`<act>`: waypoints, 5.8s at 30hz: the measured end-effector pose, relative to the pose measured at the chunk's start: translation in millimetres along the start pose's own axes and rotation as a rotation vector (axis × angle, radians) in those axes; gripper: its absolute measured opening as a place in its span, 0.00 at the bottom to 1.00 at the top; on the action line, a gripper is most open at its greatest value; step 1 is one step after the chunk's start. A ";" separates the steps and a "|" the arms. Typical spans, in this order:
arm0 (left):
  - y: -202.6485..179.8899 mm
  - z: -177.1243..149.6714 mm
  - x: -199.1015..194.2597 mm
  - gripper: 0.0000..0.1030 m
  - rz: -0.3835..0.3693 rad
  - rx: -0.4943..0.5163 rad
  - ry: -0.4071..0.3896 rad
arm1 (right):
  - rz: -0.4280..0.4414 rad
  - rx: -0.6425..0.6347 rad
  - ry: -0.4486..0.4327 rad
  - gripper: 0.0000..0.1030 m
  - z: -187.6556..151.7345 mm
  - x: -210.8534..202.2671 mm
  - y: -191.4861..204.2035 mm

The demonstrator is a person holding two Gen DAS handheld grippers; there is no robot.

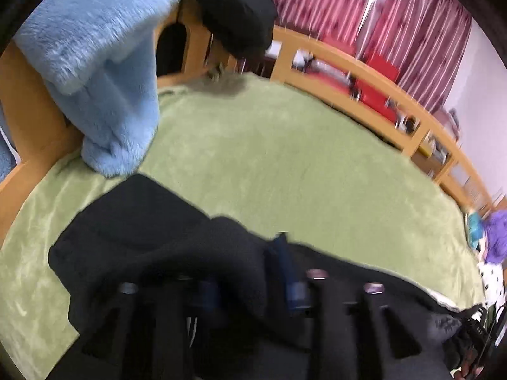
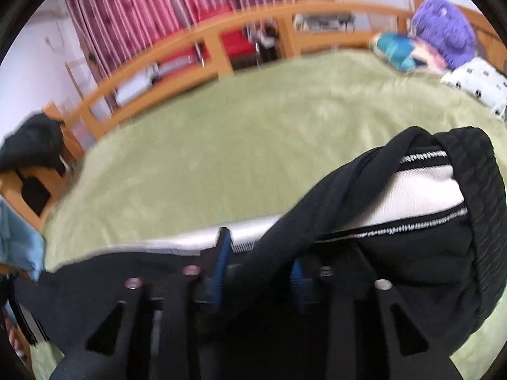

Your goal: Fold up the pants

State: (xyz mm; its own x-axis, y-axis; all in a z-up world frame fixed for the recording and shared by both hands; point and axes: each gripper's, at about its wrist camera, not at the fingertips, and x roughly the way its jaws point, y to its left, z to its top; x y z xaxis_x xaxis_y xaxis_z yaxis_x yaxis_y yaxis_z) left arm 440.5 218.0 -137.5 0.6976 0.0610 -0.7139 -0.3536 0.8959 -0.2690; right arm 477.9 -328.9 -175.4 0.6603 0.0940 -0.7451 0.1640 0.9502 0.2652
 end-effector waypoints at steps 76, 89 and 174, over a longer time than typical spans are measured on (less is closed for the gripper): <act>40.0 -125.1 -15.2 0.16 -0.084 -0.140 0.081 | -0.043 0.168 -0.064 0.13 -80.7 -41.6 -42.5; 56.2 -205.6 -135.6 0.15 -0.162 -0.057 0.119 | -0.079 0.099 -0.115 0.11 -155.2 -183.8 -79.8; 276.0 -183.6 -158.2 0.12 0.112 -0.246 0.077 | -0.140 -0.054 -0.047 0.45 -235.2 -222.4 -53.1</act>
State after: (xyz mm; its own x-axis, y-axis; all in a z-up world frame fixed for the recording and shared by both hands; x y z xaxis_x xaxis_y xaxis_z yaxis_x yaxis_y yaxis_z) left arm 118.1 374.8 -217.6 0.5994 0.1116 -0.7926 -0.5734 0.7508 -0.3279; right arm 150.0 -330.3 -167.8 0.6676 -0.0535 -0.7426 0.2183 0.9676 0.1266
